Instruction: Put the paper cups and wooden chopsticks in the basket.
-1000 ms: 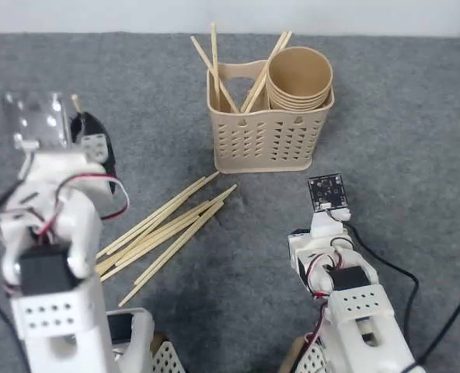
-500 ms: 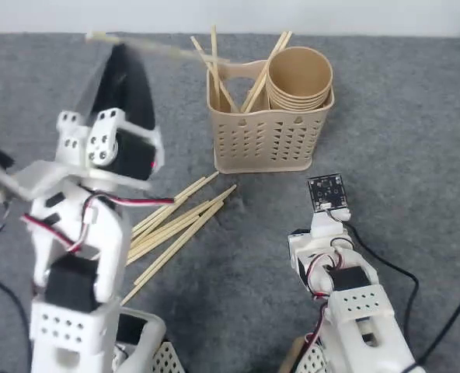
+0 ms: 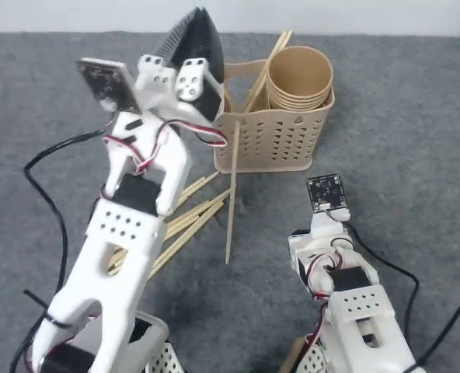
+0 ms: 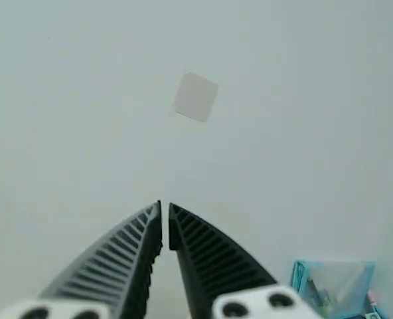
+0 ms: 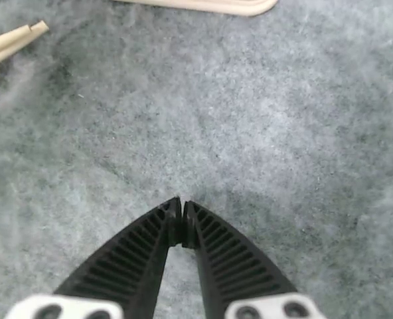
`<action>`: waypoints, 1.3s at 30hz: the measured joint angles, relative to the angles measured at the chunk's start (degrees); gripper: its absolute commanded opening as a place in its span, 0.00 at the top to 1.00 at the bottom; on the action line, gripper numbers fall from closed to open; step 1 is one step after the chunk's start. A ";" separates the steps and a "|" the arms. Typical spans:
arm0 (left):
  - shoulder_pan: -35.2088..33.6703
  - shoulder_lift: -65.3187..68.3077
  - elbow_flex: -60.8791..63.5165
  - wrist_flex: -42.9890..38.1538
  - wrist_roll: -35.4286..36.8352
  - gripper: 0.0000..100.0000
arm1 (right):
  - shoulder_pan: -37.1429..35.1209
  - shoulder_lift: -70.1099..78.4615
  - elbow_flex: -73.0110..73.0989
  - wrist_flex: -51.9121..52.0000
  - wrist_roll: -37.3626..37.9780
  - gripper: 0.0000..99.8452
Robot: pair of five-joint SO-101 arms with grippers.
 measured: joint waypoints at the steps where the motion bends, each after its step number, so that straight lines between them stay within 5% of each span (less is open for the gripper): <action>1: 0.00 0.00 0.00 -0.18 0.00 0.99 | 0.00 0.00 0.00 0.00 0.53 0.98; 7: -2.64 -8.00 1.32 7.65 0.00 0.99 | 0.00 0.00 0.00 0.00 1.23 0.98; 12: -10.11 -23.91 4.48 29.80 -0.09 0.99 | 0.00 0.00 0.00 0.00 1.23 0.97; 18: -29.10 -42.64 14.68 52.40 -0.09 0.99 | -0.09 0.00 0.00 0.00 1.23 0.97; 26: -45.98 -52.66 41.41 46.77 -4.22 0.99 | 0.00 0.00 -4.66 5.80 -1.23 0.97; 34: -48.35 -52.92 58.11 38.33 -11.16 0.94 | 0.00 0.00 -20.31 19.87 -6.07 0.97; 39: -48.35 -53.01 58.55 38.33 -12.13 0.89 | -3.69 0.00 -27.78 20.04 -9.32 0.86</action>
